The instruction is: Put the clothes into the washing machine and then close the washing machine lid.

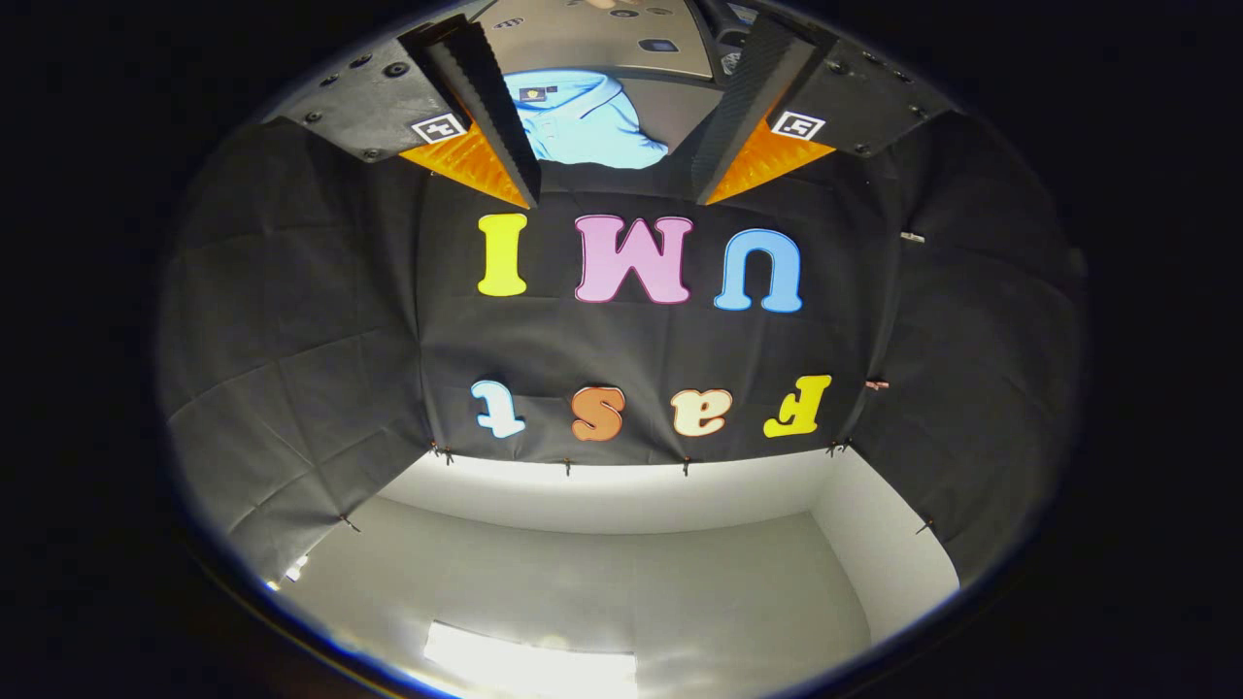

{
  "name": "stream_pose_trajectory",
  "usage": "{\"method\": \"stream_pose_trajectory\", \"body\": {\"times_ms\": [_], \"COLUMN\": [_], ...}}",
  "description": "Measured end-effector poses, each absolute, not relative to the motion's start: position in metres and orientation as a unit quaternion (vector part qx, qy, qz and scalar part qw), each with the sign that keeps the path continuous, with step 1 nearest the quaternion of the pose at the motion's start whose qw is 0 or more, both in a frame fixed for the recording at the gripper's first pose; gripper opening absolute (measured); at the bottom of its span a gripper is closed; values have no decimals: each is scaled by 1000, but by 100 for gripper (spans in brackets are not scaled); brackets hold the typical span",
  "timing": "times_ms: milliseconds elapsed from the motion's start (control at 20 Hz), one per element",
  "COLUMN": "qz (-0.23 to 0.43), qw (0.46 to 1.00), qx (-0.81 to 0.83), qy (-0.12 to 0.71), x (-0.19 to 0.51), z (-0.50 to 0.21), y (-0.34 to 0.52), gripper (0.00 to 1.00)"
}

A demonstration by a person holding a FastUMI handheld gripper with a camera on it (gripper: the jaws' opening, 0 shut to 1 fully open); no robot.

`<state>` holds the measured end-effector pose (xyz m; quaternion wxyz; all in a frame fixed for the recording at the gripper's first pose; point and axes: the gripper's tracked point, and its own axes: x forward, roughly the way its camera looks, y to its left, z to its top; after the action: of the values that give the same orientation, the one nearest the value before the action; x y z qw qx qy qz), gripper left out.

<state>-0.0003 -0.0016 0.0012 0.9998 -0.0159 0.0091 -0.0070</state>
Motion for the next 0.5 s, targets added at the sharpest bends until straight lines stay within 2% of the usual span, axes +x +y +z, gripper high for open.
{"method": "stream_pose_trajectory", "body": {"times_ms": [500], "qz": [-14], "qw": [1000], "qx": [-22], "qy": [14], "x": [15], "z": [6], "y": [-7], "gripper": [97]}}
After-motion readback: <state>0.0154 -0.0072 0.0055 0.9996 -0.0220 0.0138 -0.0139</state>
